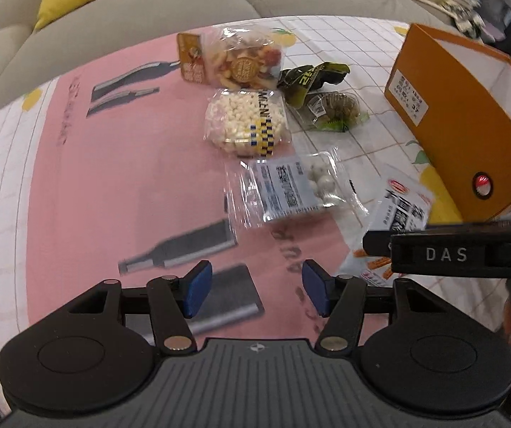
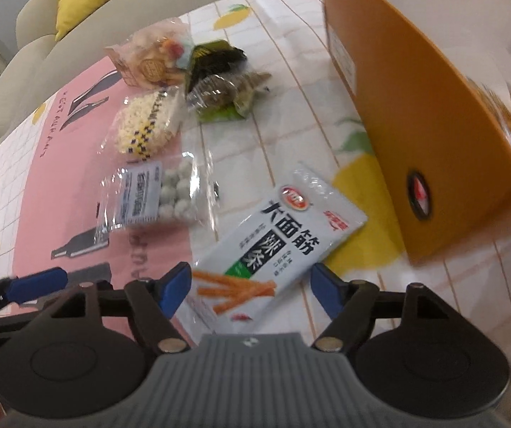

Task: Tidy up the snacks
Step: 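Grasp the quail-egg pack with the left gripper while the right gripper grasps the spicy-stick bag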

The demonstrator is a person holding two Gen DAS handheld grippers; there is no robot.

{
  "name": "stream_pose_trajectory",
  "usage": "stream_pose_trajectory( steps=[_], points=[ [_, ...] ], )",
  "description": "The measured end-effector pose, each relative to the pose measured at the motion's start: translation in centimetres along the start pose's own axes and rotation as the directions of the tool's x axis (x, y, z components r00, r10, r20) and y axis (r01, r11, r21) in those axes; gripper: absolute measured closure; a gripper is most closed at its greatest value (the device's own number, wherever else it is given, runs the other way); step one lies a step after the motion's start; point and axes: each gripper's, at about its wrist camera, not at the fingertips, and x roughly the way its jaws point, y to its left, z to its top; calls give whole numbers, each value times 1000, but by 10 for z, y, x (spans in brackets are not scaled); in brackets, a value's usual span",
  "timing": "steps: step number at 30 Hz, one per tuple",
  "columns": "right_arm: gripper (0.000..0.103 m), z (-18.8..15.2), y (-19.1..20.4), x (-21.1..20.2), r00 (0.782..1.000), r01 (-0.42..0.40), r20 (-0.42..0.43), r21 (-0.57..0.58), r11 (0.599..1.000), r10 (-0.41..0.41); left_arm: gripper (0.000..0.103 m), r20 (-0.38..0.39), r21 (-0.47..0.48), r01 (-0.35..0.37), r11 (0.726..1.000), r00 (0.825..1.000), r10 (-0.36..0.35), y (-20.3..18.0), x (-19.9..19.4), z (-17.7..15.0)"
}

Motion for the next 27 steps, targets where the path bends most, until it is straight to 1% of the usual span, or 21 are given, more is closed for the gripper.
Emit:
stream_pose_trajectory(
  steps=[1,3,5,8,11,14,15,17,18,20,21,22,24,27],
  points=[
    [37,2,2,1,1000,2,6,-20,1000,-2,32,1,19,-4,1000,1000,4,0,2,3],
    [42,8,9,6,1000,10,15,-65,998,-9,32,2,54,-7,999,1000,7,2,8,8],
    [52,14,12,9,1000,13,23,-97,995,-11,32,-1,72,-11,997,1000,11,5,13,12],
    [62,22,14,13,1000,-3,22,-124,992,6,32,10,90,-7,996,1000,6,9,19,19],
    [67,26,12,15,1000,-10,20,-118,993,13,32,34,128,-4,992,999,0,9,23,24],
    [68,28,11,16,1000,-15,18,-121,992,17,34,30,152,3,988,1000,-8,9,31,28],
    [68,28,12,16,1000,-14,17,-124,992,16,37,24,157,5,988,1000,-9,8,34,28],
    [68,27,12,15,1000,-13,19,-130,991,15,54,12,162,5,987,1000,-7,7,38,28],
    [68,27,11,15,1000,-13,19,-130,991,16,57,8,160,-9,987,1000,8,5,39,27],
    [68,27,11,15,1000,-17,12,-131,991,19,75,-2,160,-27,987,1000,28,2,39,23],
    [68,27,10,15,1000,-20,6,-131,991,21,80,-12,151,-19,988,1000,21,1,39,20],
    [67,26,10,14,1000,-24,2,-131,991,24,90,-19,134,-8,991,1000,11,1,37,18],
    [67,25,10,15,1000,-29,2,-141,990,29,91,-35,81,24,996,999,-21,0,33,13],
    [66,22,8,12,999,-36,-5,-154,987,35,95,-49,4,50,999,998,-50,-3,27,4]
  ],
)
